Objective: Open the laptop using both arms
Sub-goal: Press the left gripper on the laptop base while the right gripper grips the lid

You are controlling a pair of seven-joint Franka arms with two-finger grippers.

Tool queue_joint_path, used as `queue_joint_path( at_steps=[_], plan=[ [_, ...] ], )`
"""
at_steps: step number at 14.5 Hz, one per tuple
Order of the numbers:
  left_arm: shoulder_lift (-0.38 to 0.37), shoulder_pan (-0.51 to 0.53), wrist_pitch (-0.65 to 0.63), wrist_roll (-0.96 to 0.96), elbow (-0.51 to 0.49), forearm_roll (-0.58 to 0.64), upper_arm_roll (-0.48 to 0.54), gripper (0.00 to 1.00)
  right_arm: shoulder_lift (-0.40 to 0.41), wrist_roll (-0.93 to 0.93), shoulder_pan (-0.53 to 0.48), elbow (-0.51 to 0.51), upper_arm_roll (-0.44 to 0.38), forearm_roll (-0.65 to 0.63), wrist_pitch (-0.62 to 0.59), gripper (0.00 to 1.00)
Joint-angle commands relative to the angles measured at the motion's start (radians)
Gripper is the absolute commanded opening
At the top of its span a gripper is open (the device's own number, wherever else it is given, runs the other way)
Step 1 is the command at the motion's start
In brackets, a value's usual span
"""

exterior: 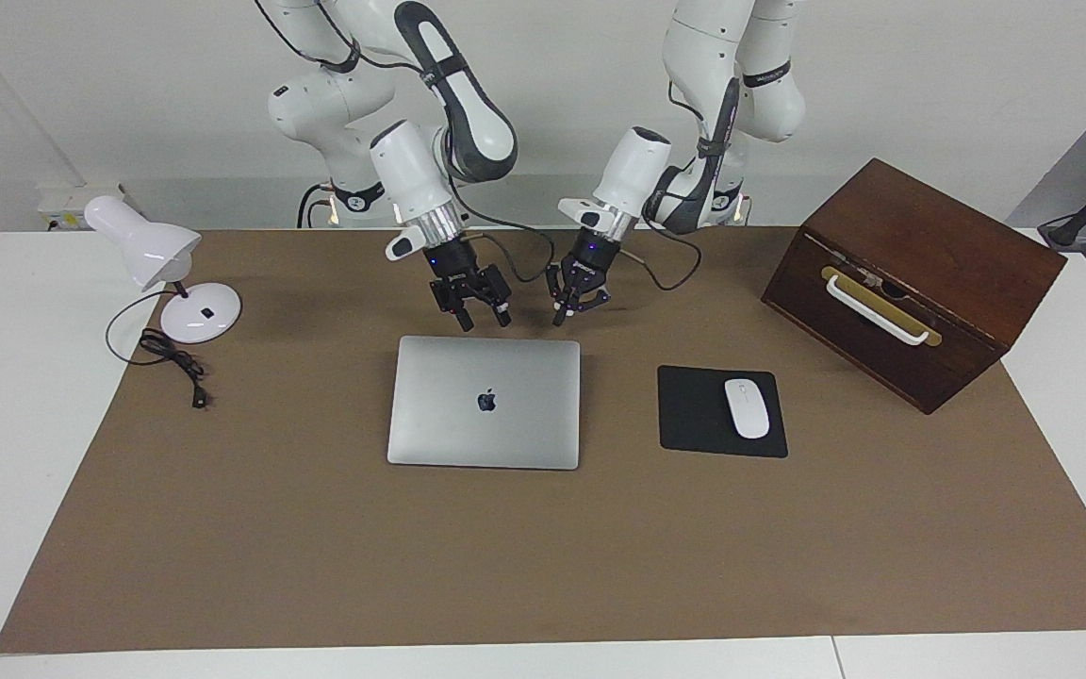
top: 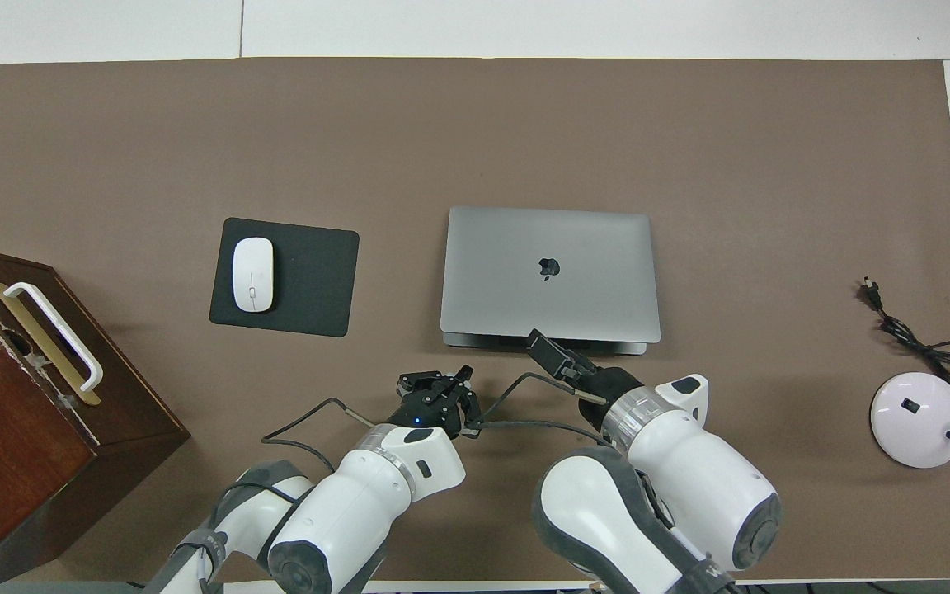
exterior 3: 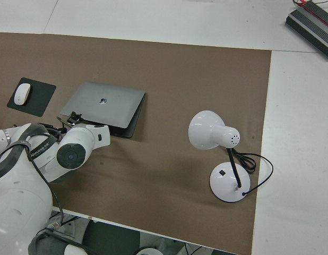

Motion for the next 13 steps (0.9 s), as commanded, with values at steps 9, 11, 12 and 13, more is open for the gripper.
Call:
queue_joint_path(
  at_steps=[9,11,12,13],
  plan=[
    [0.104,0.027,0.023,0.016,0.082,-0.008,0.009,0.0,0.023,-0.068,-0.039,0.034,0.003,0.028,0.007,1.0],
    [0.118,0.036,0.023,0.017,0.106,-0.005,0.007,0.0,0.024,-0.069,-0.041,0.038,0.003,0.028,0.007,1.0],
    [0.129,0.036,0.023,0.017,0.114,-0.005,0.007,0.0,0.027,-0.069,-0.041,0.04,0.003,0.028,0.007,1.0],
    [0.136,0.038,0.023,0.017,0.12,-0.005,0.009,0.0,0.029,-0.069,-0.041,0.04,0.003,0.028,0.007,1.0]
  ],
)
